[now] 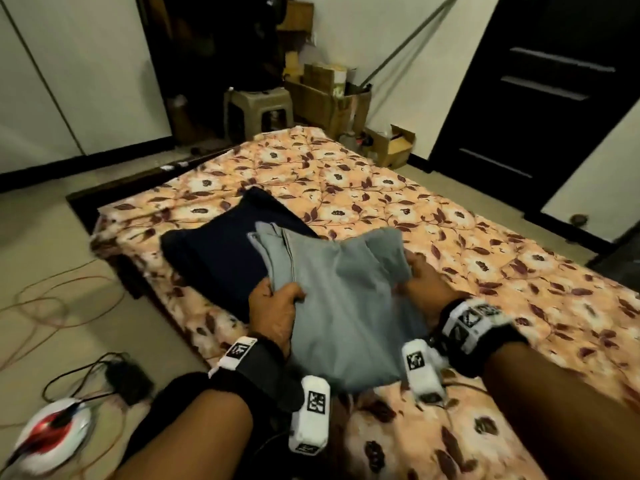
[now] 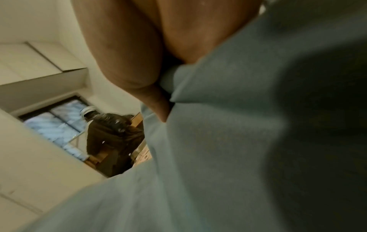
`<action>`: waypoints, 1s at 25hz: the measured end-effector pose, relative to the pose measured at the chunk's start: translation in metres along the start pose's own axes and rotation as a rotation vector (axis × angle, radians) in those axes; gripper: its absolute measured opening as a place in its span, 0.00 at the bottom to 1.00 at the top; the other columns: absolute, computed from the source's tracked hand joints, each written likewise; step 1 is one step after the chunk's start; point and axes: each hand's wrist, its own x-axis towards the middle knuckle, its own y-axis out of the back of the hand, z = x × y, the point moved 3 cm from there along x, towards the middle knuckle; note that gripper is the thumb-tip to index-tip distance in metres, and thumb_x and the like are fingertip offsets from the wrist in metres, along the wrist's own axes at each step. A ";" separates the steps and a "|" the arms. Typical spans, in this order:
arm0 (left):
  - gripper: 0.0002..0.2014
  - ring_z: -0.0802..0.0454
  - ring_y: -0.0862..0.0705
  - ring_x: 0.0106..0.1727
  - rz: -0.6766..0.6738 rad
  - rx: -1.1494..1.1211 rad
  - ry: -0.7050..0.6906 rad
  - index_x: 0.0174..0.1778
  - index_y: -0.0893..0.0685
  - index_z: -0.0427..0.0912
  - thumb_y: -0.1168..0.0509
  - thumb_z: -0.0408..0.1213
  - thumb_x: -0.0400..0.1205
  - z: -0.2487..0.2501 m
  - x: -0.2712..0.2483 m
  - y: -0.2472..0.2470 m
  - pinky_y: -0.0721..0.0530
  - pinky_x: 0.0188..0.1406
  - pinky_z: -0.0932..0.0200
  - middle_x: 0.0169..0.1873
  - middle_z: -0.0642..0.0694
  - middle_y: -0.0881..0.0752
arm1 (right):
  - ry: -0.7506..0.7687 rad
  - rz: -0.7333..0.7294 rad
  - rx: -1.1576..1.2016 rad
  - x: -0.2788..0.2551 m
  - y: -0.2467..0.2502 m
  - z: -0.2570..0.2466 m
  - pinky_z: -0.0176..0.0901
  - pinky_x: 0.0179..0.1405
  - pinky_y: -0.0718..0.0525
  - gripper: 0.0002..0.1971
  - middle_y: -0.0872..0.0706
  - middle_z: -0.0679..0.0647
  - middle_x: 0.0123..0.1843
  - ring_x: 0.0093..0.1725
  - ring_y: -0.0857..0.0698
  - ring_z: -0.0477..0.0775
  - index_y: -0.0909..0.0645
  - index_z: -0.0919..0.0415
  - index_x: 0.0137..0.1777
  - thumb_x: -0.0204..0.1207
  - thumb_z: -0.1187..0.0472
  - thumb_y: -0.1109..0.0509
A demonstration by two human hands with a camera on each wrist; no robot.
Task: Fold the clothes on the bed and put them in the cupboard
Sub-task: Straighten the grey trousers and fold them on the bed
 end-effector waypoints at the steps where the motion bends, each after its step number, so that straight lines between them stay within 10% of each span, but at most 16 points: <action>1: 0.11 0.41 0.13 0.42 0.064 -0.033 -0.041 0.41 0.13 0.43 0.33 0.25 0.67 0.008 0.027 0.020 0.12 0.39 0.50 0.37 0.46 0.10 | 0.033 -0.039 -0.046 0.033 -0.026 -0.017 0.60 0.56 0.14 0.24 0.13 0.51 0.54 0.55 0.14 0.57 0.21 0.52 0.63 0.75 0.79 0.35; 9: 0.15 0.46 0.10 0.51 0.140 -0.100 0.023 0.56 0.14 0.40 0.31 0.21 0.77 -0.009 0.214 0.123 0.11 0.49 0.53 0.49 0.44 0.08 | 0.168 -0.224 -0.596 0.306 -0.165 -0.042 0.54 0.63 0.20 0.27 0.16 0.59 0.63 0.63 0.18 0.62 0.21 0.57 0.67 0.69 0.76 0.29; 18: 0.23 0.43 0.09 0.51 0.183 -0.051 0.226 0.62 0.18 0.43 0.22 0.33 0.72 -0.059 0.221 0.166 0.10 0.46 0.44 0.53 0.44 0.09 | 0.233 -0.009 -0.919 0.314 -0.165 0.021 0.51 0.66 0.29 0.42 0.28 0.63 0.75 0.71 0.27 0.65 0.42 0.57 0.82 0.73 0.55 0.24; 20: 0.39 0.41 0.13 0.59 0.309 0.269 0.072 0.70 0.26 0.48 0.17 0.47 0.65 -0.039 0.225 0.176 0.14 0.55 0.36 0.62 0.43 0.14 | 0.355 0.059 -0.976 0.277 -0.174 0.016 0.58 0.70 0.32 0.41 0.32 0.62 0.77 0.74 0.33 0.66 0.43 0.54 0.82 0.74 0.49 0.26; 22: 0.41 0.38 0.21 0.67 0.336 0.914 -0.374 0.75 0.31 0.46 0.21 0.48 0.67 -0.009 0.229 0.153 0.24 0.68 0.40 0.70 0.40 0.22 | 0.438 -0.131 -0.951 0.231 -0.192 0.027 0.57 0.71 0.33 0.32 0.31 0.58 0.76 0.75 0.33 0.63 0.34 0.52 0.78 0.77 0.44 0.31; 25: 0.35 0.37 0.30 0.74 -0.129 1.615 -0.395 0.80 0.38 0.53 0.34 0.45 0.77 -0.014 0.213 0.065 0.27 0.70 0.39 0.76 0.43 0.31 | 0.275 -0.308 -1.018 0.171 -0.187 0.047 0.63 0.79 0.48 0.30 0.37 0.49 0.83 0.83 0.44 0.59 0.41 0.46 0.83 0.83 0.41 0.42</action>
